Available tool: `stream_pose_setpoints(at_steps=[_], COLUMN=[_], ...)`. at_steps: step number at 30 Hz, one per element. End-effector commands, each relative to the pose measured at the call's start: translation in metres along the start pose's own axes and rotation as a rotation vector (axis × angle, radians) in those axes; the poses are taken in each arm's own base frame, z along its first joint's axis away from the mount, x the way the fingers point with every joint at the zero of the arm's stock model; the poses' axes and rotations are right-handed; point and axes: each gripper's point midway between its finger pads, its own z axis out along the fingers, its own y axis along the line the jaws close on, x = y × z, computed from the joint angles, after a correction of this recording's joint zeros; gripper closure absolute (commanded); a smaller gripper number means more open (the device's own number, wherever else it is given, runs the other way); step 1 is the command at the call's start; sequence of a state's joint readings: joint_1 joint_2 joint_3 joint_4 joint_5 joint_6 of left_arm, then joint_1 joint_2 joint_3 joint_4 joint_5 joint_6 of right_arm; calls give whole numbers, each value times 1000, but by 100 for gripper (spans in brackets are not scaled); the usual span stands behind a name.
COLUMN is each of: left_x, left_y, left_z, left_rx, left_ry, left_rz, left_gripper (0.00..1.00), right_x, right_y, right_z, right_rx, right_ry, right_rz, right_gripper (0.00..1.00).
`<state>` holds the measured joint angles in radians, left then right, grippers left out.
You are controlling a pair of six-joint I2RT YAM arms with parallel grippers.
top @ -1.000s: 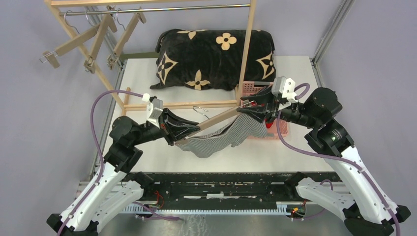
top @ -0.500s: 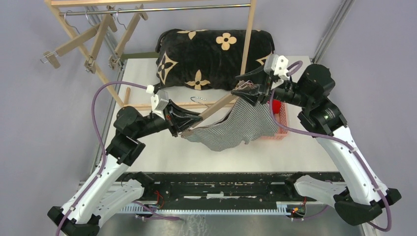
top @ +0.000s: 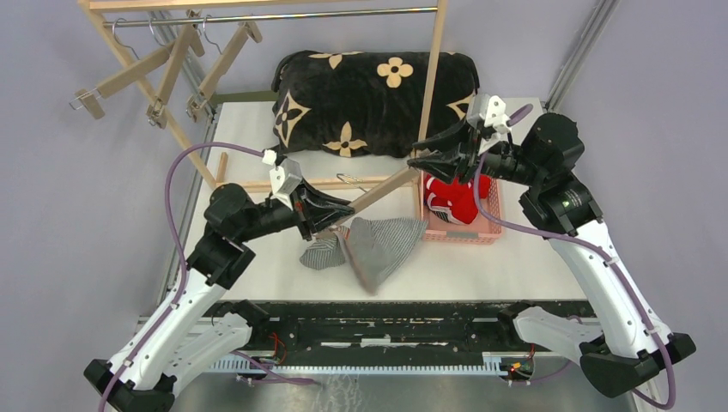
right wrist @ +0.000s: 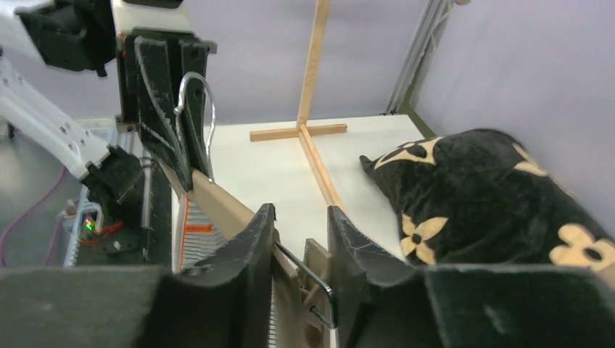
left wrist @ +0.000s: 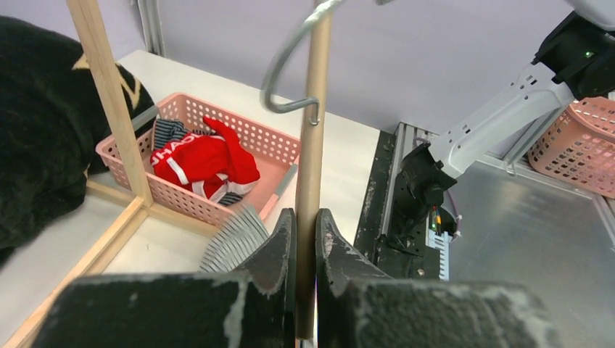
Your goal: Remove the underwear clipped to the hanger
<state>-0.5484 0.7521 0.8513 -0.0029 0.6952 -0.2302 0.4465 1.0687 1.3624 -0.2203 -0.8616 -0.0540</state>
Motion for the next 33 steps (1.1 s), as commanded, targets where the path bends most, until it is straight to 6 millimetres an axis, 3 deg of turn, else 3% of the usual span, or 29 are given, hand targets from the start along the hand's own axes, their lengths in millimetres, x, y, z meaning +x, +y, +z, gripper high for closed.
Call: stream_pose_setpoints(at_steps=[1,2,3,5,10,13,16,20,24,29,33], left_x=[-67,-67,-68,-69,-64,-62,-63,-63,-65,-70,-76], left_y=[-2,0,0,3,8,9,10,9,4,5,1], left_z=[-5,-6,-7,-7,-5,-6,-6,-3,2,10,10], left_rx=[-41,-47,-52,-65,-78,-83,-85,-56,1,29,55], left_ry=[-214,-216,-218,-222,-217,-226,-263,-303,-330,-334,-358], left_rz=[140,139,141,141,124,116,102,72,60,61,65], left_gripper=[97,97,97,97,97,97,97,97,97,97,97], right_x=[14,14,13,10,7,-4,-7,-5,-15,-21,-21], right_y=[-11,-16,-21,-33,-57,-56,-43,-22,-7,0,-1], right_z=[-2,-4,-7,-12,-40,-64,-71,-56,-31,-4,3], right_rx=[73,113,156,250,506,611,598,447,260,61,19], right_ry=[33,32,21,-18,-141,-254,-325,-357,-407,-445,-469], right_rz=[12,17,17,15,18,5,17,57,122,202,232], right_gripper=[36,19,10,2,0,0,4,13,35,31,30])
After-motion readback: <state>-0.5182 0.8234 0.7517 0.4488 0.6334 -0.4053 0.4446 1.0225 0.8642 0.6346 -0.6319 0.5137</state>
